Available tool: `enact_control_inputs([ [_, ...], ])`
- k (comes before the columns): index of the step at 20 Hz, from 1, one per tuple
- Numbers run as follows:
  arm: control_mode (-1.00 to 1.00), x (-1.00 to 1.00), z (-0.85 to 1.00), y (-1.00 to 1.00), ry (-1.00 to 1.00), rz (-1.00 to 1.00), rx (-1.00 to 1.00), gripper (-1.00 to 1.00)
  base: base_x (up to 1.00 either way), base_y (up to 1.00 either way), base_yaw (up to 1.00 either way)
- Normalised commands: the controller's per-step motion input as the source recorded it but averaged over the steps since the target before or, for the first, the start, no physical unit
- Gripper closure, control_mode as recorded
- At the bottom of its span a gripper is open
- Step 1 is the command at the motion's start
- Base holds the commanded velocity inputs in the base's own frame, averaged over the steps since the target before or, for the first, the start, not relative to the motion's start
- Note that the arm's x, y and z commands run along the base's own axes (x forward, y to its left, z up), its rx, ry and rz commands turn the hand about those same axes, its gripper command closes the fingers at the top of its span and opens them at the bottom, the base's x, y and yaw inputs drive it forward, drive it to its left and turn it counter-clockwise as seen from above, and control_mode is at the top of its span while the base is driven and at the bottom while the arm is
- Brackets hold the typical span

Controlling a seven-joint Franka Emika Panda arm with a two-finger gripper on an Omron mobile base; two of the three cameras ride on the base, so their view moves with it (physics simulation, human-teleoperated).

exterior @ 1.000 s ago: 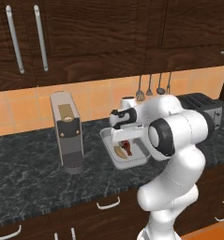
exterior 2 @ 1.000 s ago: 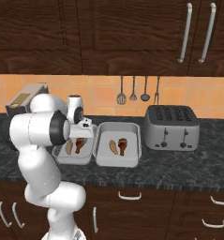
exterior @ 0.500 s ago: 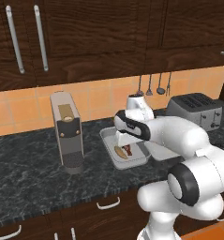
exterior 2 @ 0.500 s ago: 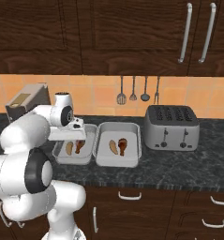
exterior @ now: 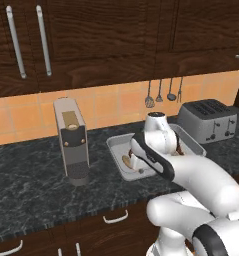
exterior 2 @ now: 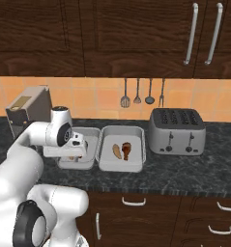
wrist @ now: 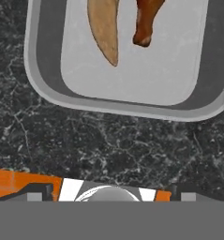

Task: Place one sweet potato and one chicken drumstick in each tupperware on the nearby counter, to pack two identical lunches.

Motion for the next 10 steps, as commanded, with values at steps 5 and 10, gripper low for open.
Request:
enact_control_inputs([
  [5,-1.0,-0.18,0.27,-0.17,-0.05,0.0,0.08,-1.0,0.0,0.0,0.0],
  [10,-1.0,-0.07,0.47,-0.14,-0.05,0.0,0.01,-1.0,0.0,0.0,0.0],
])
